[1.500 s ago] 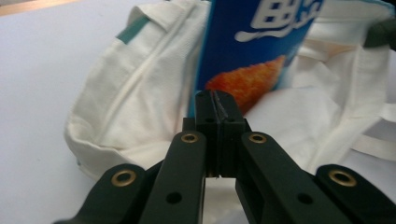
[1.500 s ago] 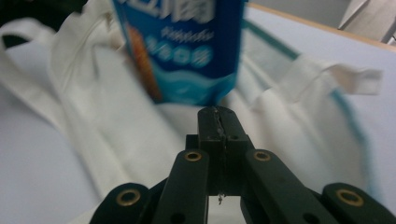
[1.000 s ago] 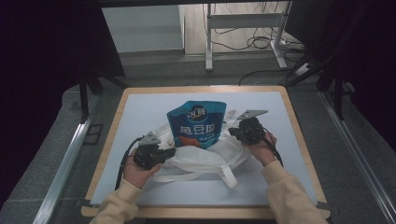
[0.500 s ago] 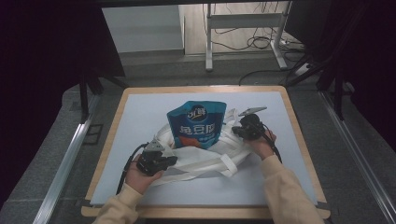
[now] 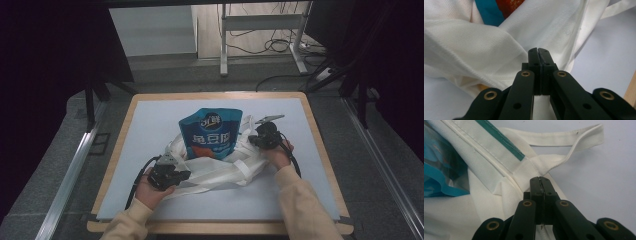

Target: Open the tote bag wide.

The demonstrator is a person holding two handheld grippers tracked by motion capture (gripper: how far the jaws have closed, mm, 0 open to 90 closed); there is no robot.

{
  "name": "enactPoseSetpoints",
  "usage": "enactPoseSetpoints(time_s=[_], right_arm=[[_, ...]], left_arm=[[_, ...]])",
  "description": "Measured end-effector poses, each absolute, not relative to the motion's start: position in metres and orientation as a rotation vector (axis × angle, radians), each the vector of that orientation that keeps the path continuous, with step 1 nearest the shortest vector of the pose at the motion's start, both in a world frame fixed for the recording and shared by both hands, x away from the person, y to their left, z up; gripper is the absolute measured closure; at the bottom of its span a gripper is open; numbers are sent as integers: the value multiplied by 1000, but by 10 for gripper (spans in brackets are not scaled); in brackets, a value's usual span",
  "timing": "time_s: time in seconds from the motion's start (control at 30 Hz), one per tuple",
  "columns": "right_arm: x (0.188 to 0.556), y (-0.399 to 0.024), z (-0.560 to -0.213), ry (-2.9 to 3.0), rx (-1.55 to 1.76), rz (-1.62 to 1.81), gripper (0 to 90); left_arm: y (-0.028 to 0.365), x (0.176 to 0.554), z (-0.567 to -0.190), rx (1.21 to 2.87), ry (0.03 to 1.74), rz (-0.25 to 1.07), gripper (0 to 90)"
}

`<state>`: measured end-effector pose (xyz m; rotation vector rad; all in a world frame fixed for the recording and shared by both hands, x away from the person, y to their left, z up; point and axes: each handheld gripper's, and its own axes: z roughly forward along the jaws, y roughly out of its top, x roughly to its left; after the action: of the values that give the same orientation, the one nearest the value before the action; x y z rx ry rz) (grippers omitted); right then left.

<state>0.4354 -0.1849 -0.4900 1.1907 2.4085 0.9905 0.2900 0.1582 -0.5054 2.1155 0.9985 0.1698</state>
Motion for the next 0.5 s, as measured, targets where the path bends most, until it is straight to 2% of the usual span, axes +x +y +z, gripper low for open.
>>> enactPoseSetpoints(time_s=[0.27,0.5], right_arm=[[428,-191,-484,2374,1176,1063,888],[416,-200,-468,2313,1141,1201,886]], left_arm=[[159,296,-502,2082,995,175,896],[165,293,-490,1995,990,255,892]])
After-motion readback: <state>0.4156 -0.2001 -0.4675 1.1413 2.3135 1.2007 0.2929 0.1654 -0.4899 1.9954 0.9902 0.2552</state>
